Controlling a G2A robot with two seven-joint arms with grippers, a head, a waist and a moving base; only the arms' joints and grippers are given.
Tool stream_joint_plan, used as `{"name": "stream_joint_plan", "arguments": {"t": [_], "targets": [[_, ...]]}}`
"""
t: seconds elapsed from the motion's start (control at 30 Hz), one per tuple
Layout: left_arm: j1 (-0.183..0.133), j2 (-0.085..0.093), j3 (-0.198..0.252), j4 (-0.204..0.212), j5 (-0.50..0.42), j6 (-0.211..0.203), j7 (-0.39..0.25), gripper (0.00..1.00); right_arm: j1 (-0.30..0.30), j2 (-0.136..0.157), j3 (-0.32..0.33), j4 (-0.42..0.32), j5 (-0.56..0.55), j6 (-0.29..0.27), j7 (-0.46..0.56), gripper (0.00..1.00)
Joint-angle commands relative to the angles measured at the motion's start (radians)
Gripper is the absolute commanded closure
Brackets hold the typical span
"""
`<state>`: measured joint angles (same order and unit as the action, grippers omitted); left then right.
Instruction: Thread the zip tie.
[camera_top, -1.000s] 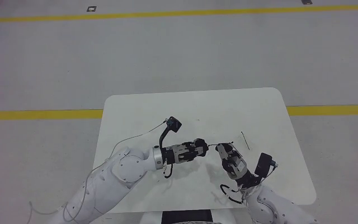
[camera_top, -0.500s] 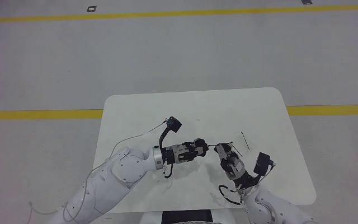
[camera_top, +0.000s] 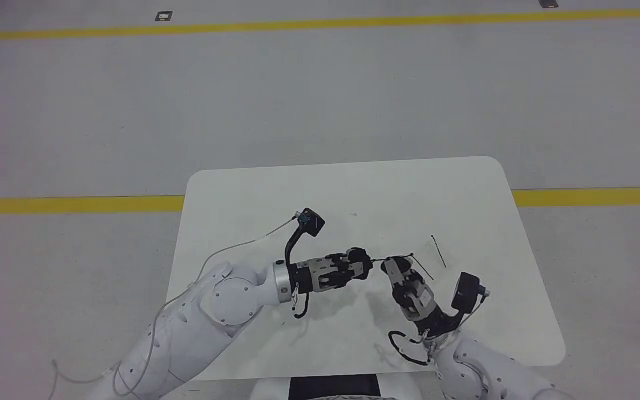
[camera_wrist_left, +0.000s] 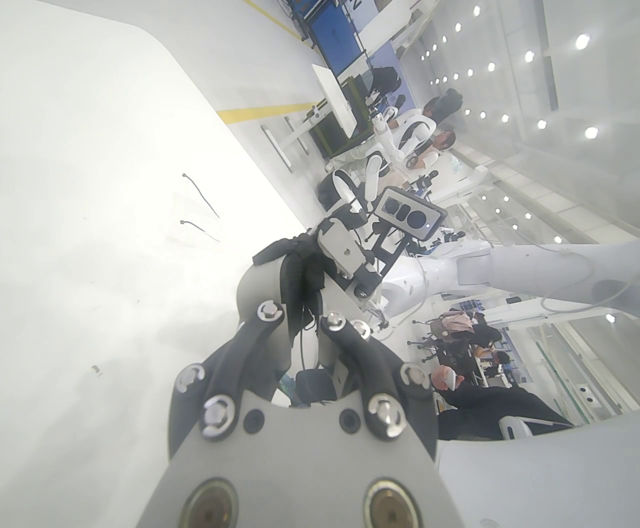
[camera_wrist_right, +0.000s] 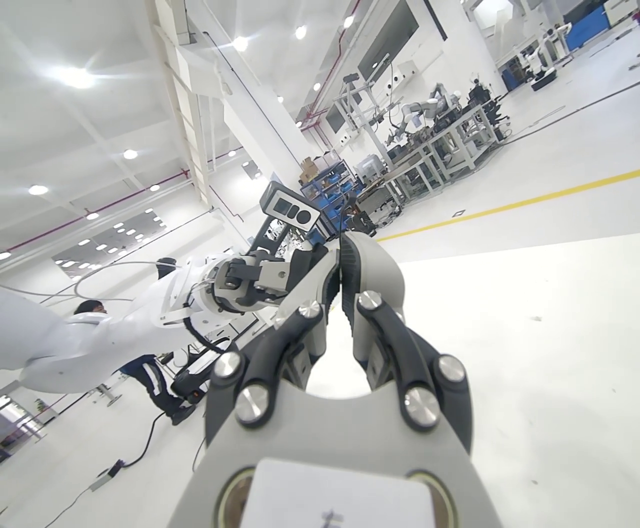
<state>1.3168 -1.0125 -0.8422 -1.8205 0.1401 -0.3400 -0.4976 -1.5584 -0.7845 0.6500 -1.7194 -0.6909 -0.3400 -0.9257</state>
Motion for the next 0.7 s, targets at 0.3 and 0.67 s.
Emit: {"name": "stream_joint_plan", "arguments": {"t": [0.3, 0.67], "targets": [[0.000, 0.000, 0.000, 0.000, 0.000, 0.000, 0.000, 1.00, 0.030, 0.008, -0.041, 0.013, 0.011, 0.000, -0.004, 1.00], [0.000, 0.000, 0.000, 0.000, 0.000, 0.000, 0.000, 1.00, 0.045, 0.013, -0.060, 0.014, 0.008, 0.000, -0.032, 1.00]]}}
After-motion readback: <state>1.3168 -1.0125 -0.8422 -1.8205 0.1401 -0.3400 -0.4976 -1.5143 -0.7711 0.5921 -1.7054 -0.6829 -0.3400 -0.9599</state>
